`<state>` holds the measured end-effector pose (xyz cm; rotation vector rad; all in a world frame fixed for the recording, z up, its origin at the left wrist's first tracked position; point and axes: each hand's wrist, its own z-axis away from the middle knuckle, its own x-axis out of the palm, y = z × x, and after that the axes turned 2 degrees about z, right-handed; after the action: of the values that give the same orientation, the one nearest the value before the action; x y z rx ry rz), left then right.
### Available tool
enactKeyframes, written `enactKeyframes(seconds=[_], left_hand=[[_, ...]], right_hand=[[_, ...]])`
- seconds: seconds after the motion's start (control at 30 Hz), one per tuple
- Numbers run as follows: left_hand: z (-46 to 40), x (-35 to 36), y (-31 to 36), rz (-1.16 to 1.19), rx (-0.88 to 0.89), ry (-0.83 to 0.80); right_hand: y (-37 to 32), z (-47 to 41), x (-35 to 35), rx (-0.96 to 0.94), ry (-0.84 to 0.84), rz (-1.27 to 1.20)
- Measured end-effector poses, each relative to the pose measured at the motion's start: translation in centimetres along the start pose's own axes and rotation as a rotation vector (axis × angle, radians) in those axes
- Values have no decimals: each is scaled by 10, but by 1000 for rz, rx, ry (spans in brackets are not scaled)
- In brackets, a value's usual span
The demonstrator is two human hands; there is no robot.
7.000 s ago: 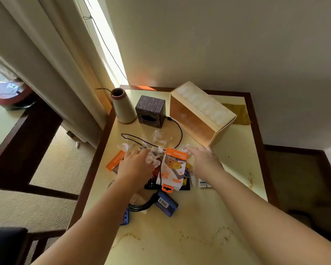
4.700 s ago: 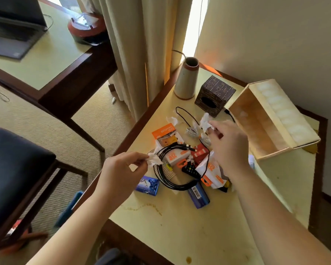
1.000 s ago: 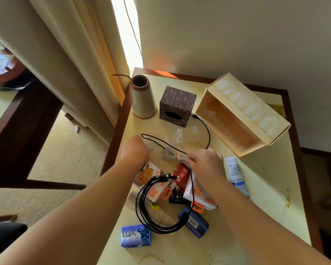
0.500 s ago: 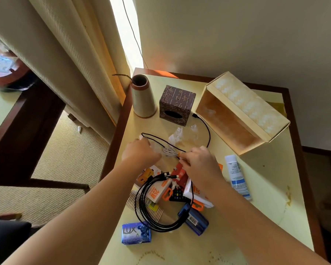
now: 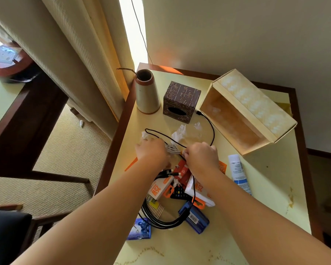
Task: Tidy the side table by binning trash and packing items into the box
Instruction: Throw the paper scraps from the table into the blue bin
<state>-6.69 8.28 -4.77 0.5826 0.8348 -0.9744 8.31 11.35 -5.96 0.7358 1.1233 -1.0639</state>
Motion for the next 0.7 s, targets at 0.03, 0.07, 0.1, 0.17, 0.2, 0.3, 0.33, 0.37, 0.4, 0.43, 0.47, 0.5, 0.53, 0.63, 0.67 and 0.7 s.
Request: enactKeyframes(seconds=[0.03, 0.07, 0.1, 0.17, 0.2, 0.3, 0.33, 0.37, 0.4, 0.43, 0.47, 0.5, 0.53, 0.63, 0.67, 0.7], left_hand=[[0, 0, 1, 7, 13, 24], [-1, 1, 0, 11, 22, 42], [-2, 2, -1, 12, 30, 50], [-4, 4, -3, 16, 43, 52], [-6, 4, -4, 11, 47, 53], [-6, 2, -9, 34, 65, 71], [-5, 2, -12, 69, 76, 98], [-2, 1, -17, 116, 86, 128], [3, 0, -22, 174, 95, 155], [10, 0, -27, 236, 103, 185], [19, 0, -32, 295, 116, 221], [29, 2, -37, 354, 132, 260], [40, 5, -42, 405, 154, 312], [75, 19, -55, 477, 223, 515], [85, 24, -59, 491, 228, 556], [95, 29, -62, 499, 229, 579]], right_hand=[[1, 0, 1, 0, 12, 2], [2, 1, 2, -5, 22, 0], [3, 1, 2, -11, 33, -8], [6, 2, 3, -24, 53, -48], [8, 3, 3, -28, 58, -77], [12, 6, 1, -54, 76, -163], [14, 9, 1, -68, 104, -198], [15, 13, 2, -80, 139, -238], [17, 18, 2, -88, 179, -283], [18, 25, 3, -95, 216, -327], [19, 32, 4, -101, 249, -360], [20, 41, 6, -109, 272, -373], [20, 50, 8, -118, 283, -372], [17, 77, 16, -179, 266, -374], [15, 85, 19, -205, 256, -371], [14, 92, 21, -231, 255, -353]])
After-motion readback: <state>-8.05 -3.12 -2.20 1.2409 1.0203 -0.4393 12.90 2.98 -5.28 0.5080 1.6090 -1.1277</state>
